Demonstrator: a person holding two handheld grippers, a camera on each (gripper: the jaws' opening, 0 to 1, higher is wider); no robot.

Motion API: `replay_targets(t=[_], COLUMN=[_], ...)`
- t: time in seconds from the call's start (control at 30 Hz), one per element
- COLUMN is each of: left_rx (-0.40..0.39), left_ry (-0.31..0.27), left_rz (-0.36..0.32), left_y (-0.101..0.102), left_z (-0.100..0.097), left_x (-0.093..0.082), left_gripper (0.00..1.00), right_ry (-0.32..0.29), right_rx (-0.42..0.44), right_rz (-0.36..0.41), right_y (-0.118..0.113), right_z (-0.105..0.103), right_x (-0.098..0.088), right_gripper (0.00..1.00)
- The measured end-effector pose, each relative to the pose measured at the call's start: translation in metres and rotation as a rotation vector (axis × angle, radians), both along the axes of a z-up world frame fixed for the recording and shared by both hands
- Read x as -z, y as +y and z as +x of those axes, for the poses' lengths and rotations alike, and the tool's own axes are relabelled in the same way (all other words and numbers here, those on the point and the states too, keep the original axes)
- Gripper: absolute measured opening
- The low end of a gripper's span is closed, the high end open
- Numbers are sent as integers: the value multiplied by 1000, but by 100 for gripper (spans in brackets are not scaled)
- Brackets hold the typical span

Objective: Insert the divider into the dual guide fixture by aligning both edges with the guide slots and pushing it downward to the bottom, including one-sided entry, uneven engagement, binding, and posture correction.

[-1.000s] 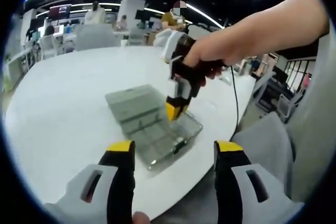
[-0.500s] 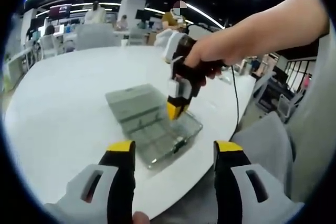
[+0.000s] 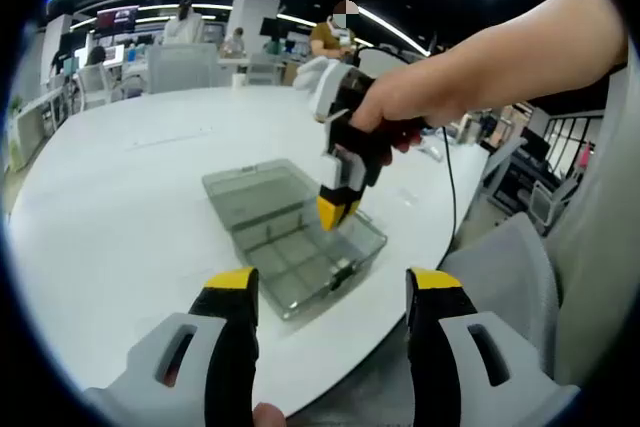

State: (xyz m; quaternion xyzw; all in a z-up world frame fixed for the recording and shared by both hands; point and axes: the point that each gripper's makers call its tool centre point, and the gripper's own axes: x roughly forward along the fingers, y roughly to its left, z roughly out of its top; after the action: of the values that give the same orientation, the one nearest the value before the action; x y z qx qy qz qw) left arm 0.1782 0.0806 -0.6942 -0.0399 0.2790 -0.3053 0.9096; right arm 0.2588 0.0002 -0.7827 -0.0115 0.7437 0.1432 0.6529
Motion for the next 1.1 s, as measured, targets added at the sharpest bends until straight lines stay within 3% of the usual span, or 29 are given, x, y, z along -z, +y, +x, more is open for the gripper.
replay_targets(t=[0.6,1.1], left_rx=[-9,-16], left_ry=[-1,-4], left_rz=[-1,-6], left_y=[3,5], left_z=[3,5], left_x=[0,0], left_gripper=[57,57], right_ry=[-4,-22], right_rx=[-27,-39], right_rz=[-34,-1], right_y=[2,2], right_z=[-2,2], right_x=[9,12], right_gripper=[0,0])
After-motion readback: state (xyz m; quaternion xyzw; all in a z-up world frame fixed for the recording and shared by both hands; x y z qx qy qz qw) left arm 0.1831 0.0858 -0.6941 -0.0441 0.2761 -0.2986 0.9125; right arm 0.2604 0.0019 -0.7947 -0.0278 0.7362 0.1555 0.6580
